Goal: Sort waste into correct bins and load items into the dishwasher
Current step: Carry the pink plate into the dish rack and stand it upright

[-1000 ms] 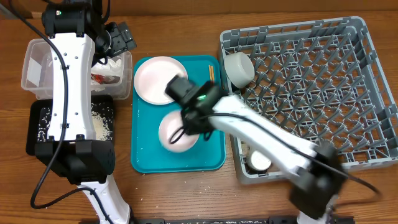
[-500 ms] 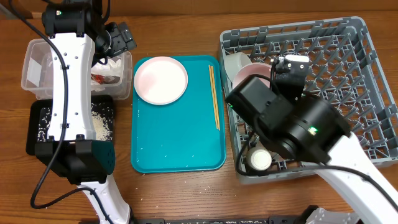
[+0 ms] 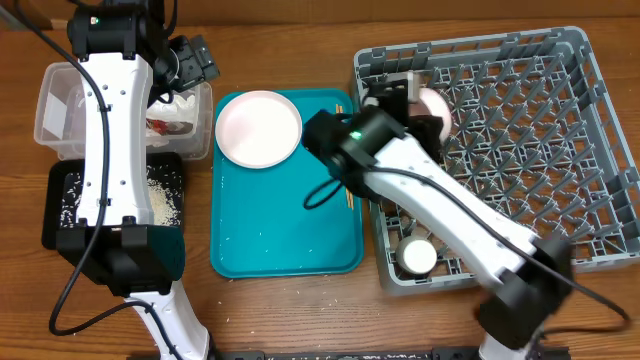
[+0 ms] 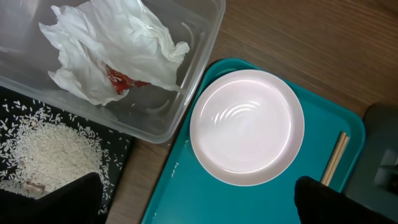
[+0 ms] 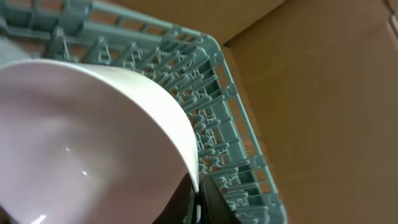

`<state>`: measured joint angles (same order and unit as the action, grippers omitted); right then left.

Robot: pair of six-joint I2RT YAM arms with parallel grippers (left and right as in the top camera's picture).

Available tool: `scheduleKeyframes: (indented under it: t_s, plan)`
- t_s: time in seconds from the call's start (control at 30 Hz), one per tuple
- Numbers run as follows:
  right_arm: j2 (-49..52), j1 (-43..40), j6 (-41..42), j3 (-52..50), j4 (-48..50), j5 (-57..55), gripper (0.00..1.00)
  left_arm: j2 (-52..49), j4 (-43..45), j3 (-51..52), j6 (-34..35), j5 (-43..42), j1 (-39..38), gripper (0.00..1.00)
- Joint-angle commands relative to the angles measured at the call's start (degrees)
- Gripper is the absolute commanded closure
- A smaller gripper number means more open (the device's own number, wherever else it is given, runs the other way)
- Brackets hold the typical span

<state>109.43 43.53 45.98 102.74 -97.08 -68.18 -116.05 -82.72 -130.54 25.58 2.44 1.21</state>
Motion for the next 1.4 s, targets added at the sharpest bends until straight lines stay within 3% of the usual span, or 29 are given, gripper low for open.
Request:
scheduleKeyframes:
  t_s: [0.0,0.7,1.37]
  plan:
    - [4.07,-0.22,-3.23,0.0,0.0,-3.39,0.96,0.44,0.07,-0.92,0.37,0.74,-0.26,0.0]
    - [6.43,-1.73,-5.29,-11.74,-0.04,-3.56,0.96,0.44,0.07,-0.92,0.37,0.74,-0.26,0.0]
    - [6.43,-2.27,-5.33,-11.78,-0.07,-2.43,0.96,0.44,0.07,-0.92,0.37,0.74,-0.28,0.0]
